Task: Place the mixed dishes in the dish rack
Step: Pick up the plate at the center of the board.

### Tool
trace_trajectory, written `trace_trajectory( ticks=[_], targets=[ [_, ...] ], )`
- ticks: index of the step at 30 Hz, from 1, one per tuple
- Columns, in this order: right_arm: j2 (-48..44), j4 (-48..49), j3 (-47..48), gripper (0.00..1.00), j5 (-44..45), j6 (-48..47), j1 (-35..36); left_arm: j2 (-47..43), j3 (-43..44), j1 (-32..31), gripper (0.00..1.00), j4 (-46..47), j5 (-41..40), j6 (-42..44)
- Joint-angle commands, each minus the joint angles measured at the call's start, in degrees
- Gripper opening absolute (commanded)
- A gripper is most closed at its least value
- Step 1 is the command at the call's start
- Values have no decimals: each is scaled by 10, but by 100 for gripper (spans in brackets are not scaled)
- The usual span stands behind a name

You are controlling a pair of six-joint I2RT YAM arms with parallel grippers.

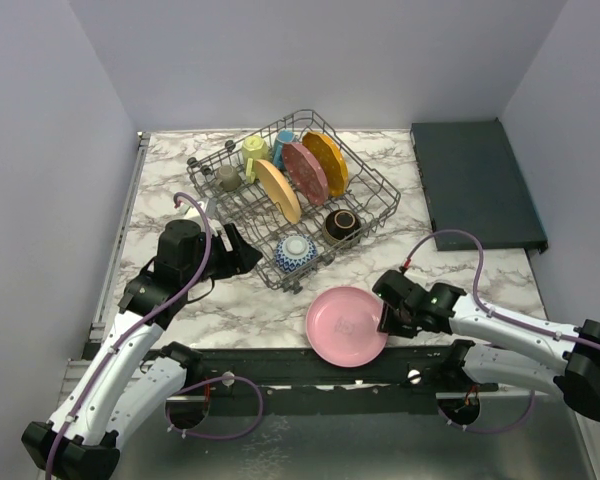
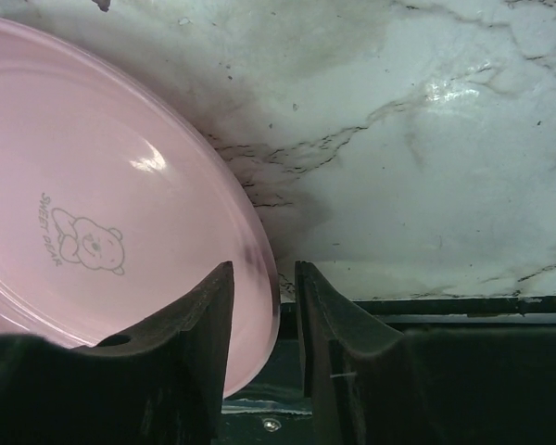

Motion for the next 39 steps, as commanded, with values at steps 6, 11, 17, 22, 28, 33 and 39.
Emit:
trace_trajectory(
  ticks=[6,11,17,22,28,33,39],
  targets=[
    [-2,19,-12,18,-4,10,-1,-1,-6,-4,72,6,-1,-1],
    [-13,11,-1,3,2,6,-2,1,-7,-5,72,7,-1,-1],
    [-37,-18,24,0,11,0,-2,7,-6,-6,72,7,1,-1],
    [-75,-38,47,0,7,-12,-2,15,-5,-7,72,7,7,0],
    [-96,-94,101,0,12,-34,-2,28,-5,-10,73,15,43,6],
    [-123,-115,143,0,-4,-67,-2,25,-6,-16,74,28,88,10],
    [-122,-141,207,0,-12,-104,-2,22,-2,-18,76,37,168,-2]
  ],
)
